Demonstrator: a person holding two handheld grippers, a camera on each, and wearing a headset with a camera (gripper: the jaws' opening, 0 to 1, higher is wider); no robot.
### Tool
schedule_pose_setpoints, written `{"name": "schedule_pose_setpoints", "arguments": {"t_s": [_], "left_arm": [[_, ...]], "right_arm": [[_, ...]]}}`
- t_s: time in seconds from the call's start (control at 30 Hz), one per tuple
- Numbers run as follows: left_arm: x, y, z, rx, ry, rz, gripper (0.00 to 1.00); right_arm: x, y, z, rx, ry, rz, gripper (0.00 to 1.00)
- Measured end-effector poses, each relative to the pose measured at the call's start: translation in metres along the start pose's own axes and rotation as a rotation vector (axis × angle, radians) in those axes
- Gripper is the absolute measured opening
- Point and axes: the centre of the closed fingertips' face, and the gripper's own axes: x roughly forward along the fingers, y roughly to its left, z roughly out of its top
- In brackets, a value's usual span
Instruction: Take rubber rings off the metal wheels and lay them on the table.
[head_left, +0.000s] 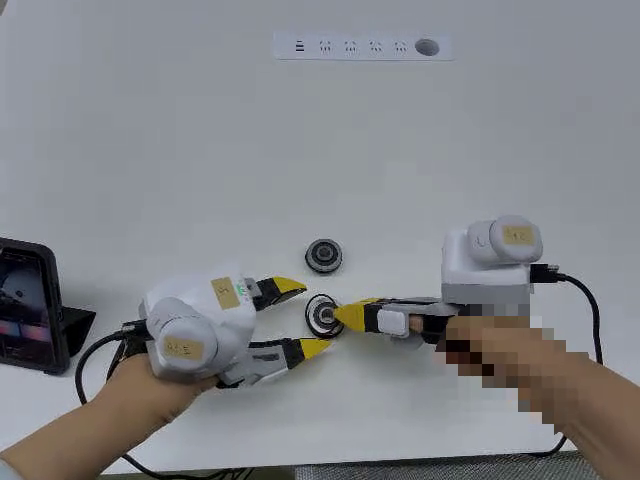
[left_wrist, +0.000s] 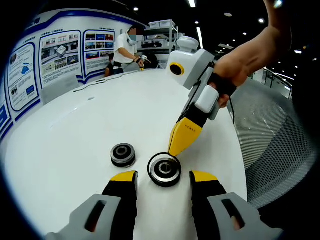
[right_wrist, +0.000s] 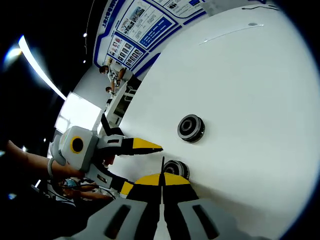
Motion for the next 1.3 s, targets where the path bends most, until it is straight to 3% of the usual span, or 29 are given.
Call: {"name": "schedule_pose_setpoints", "arguments": {"t_s": [0.4, 0.73, 1.07, 1.3], "left_arm": [[-0.008, 0.006, -0.006, -0.032, -0.002, 0.04, 0.58], [-0.012, 0.005, -0.012, -0.046, 0.003, 0.047, 0.62], [-0.01, -0.001, -0.014, -0.061, 0.007, 0.039, 0.59], [-0.011, 0.0, -0.015, -0.064, 0.01, 0.043, 0.58]], "right_arm": [[-0.029, -0.002, 0.008, 0.027, -0.072, -0.006, 0.02], [-0.059, -0.034, 0.015, 0.075, -0.141, -0.079, 0.02], [-0.067, -0.06, 0.007, 0.106, -0.148, -0.158, 0.02], [-0.063, -0.067, -0.001, 0.062, -0.112, -0.208, 0.02]]}}
